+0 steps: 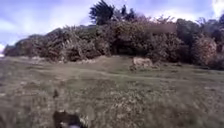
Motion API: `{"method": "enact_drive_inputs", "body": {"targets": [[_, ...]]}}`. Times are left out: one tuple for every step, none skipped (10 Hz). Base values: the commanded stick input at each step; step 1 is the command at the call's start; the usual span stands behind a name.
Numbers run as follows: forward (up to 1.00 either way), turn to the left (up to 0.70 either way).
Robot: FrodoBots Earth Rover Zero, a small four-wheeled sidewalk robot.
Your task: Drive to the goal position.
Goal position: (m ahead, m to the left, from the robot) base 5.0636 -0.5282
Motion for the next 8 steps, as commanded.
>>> {"method": "enact_drive_inputs", "body": {"targets": [[0.70, 0.00], [0.70, 0.00], [0.70, 0.00], [0.70, 0.00], [0.70, 0.00], [0.70, 0.00], [0.70, 0.00], [0.70, 0.00]]}}
